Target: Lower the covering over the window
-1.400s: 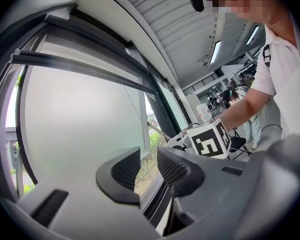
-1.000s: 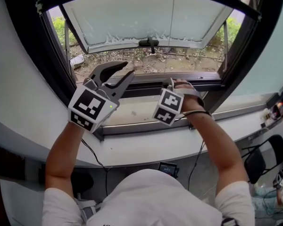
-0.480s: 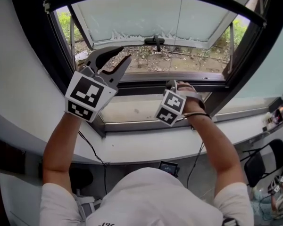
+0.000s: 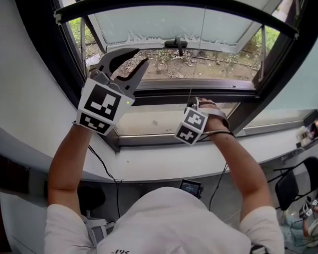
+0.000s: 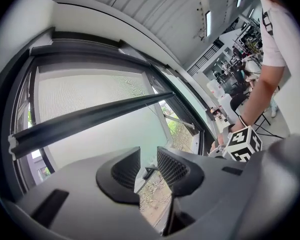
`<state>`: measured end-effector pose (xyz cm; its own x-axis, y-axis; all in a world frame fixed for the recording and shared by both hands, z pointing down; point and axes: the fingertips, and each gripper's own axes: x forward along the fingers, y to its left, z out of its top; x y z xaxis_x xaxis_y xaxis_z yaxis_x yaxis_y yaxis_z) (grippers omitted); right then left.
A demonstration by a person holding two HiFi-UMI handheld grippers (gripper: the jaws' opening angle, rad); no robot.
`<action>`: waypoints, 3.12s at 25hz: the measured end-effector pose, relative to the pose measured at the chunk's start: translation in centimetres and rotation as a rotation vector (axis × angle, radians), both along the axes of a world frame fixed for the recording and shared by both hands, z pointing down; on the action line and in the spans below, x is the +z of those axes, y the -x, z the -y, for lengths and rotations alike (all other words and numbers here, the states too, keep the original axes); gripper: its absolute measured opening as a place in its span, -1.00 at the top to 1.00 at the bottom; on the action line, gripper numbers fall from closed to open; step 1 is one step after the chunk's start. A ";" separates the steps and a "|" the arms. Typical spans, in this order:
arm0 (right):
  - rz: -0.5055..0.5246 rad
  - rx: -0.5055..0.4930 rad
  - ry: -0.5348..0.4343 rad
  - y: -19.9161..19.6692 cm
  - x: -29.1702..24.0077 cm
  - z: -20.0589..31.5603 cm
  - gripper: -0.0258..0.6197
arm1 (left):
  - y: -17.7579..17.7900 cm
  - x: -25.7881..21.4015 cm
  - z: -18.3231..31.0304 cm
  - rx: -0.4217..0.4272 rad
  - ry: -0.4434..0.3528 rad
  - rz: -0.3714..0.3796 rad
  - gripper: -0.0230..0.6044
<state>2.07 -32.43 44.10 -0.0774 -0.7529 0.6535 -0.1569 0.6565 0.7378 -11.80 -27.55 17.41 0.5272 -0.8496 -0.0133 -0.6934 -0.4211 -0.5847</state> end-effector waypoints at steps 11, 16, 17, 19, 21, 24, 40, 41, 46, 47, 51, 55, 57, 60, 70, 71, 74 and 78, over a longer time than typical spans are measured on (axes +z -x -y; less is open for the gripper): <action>-0.015 0.008 0.017 0.2 2.0 -0.5 0.85 | 0.2 -0.5 0.1 -0.041 -0.079 0.102 0.49; -0.027 0.010 0.017 -0.1 2.6 -0.7 0.85 | 0.4 -0.8 0.6 -0.080 -0.141 0.195 0.43; -0.030 0.010 0.017 -0.1 2.8 -0.7 0.85 | 0.4 -0.9 0.8 -0.083 -0.144 0.210 0.42; -0.036 0.007 0.019 -0.1 3.0 -0.9 0.85 | 0.4 -1.0 1.1 -0.090 -0.151 0.242 0.41; -0.038 0.004 0.022 0.1 3.1 -0.9 0.85 | 0.4 -1.3 1.4 -0.102 -0.170 0.270 0.41; -0.039 0.006 0.026 0.3 3.2 -0.8 0.85 | 0.5 -1.8 1.8 -0.121 -0.195 0.298 0.40; -0.050 0.010 0.098 0.1 6.6 -2.3 0.85 | 0.6 -2.6 5.2 -0.231 -0.232 0.475 0.36; -0.054 0.008 0.101 0.1 6.7 -2.3 0.85 | 0.6 -2.4 5.5 -0.238 -0.235 0.497 0.33; -0.060 0.002 0.115 0.2 7.4 -2.6 0.85 | 0.7 -1.8 6.9 -0.277 -0.236 0.611 0.33; -0.059 0.002 0.115 0.2 7.4 -2.6 0.85 | 0.7 -1.8 7.1 -0.284 -0.235 0.634 0.33; -0.060 -0.002 0.120 0.2 7.6 -2.5 0.85 | 0.6 -1.2 7.2 -0.299 -0.242 0.660 0.34; -0.052 -0.010 0.118 0.2 8.8 -2.7 0.85 | 0.5 0.4 7.3 -0.309 -0.209 0.678 0.34; -0.042 -0.008 0.098 0.1 8.9 -2.5 0.85 | 0.4 0.8 7.3 -0.303 -0.189 0.679 0.34; 0.008 -0.007 0.082 0.3 8.7 -1.9 0.85 | 0.5 0.9 7.6 -0.304 -0.155 0.682 0.34; 0.323 0.001 0.056 0.8 8.7 -0.8 0.83 | 0.4 1.1 8.0 -0.311 -0.123 0.664 0.34; 0.347 0.005 0.070 0.7 8.5 -0.9 0.72 | 0.4 1.1 8.0 -0.310 -0.121 0.663 0.34; 0.395 0.009 0.098 0.3 7.5 -1.0 0.38 | 0.5 1.2 8.0 -0.310 -0.113 0.660 0.34; 0.398 0.003 0.085 -0.6 5.6 -1.0 0.35 | 0.5 1.3 7.9 -0.308 -0.097 0.659 0.34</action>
